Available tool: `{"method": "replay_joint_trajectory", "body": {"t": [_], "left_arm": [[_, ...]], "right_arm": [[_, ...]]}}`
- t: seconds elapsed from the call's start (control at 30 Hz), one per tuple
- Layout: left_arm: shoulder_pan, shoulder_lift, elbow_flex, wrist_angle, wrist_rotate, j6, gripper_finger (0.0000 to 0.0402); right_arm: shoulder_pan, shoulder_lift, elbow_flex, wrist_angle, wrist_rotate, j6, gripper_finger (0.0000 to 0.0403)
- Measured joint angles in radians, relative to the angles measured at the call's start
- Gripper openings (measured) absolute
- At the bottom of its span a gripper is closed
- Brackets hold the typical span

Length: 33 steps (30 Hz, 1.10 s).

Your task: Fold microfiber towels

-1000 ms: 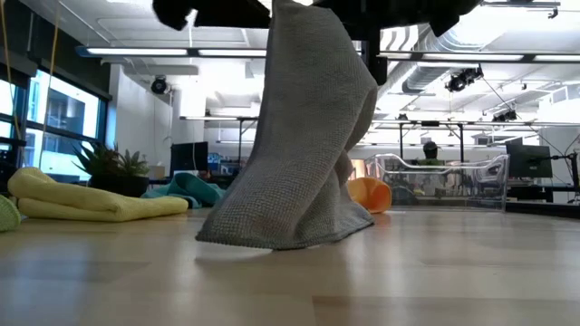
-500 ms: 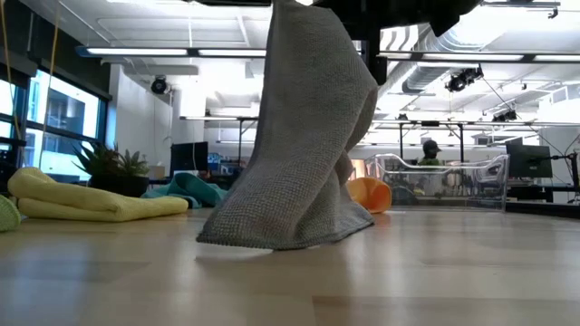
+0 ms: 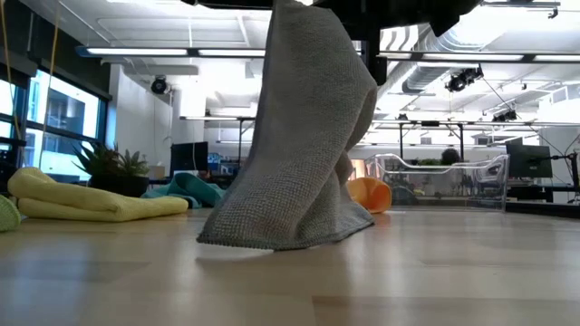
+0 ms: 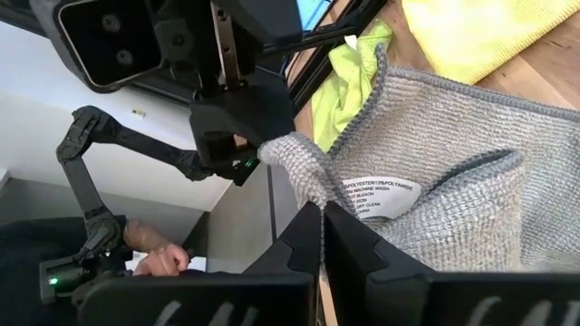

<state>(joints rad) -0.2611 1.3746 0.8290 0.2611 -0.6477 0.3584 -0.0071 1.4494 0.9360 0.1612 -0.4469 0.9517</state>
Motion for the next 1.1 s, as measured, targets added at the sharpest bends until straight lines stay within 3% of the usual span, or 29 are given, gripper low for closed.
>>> {"method": "replay_joint_trajectory", "body": {"t": [0.47,0.77,0.9,1.1], "left_arm": [[0.016,0.021,0.0,0.108,0.011,-0.021,0.0234],[0.026,0.024,0.0,0.056,-0.013,-0.026,0.0232],[0.026,0.024,0.0,0.054,-0.017,-0.026,0.0201],[0.026,0.024,0.0,0.057,0.041,-0.026,0.0116]], "right_arm": [[0.0,0.0,0.0,0.001,-0.001,0.0,0.0],[0.0,0.0,0.0,0.002,-0.002,0.001,0.0],[0.0,0.0,0.0,0.002,-0.002,0.0,0.0],[0.0,0.0,0.0,0.004,-0.005,-0.012,0.0]]}}
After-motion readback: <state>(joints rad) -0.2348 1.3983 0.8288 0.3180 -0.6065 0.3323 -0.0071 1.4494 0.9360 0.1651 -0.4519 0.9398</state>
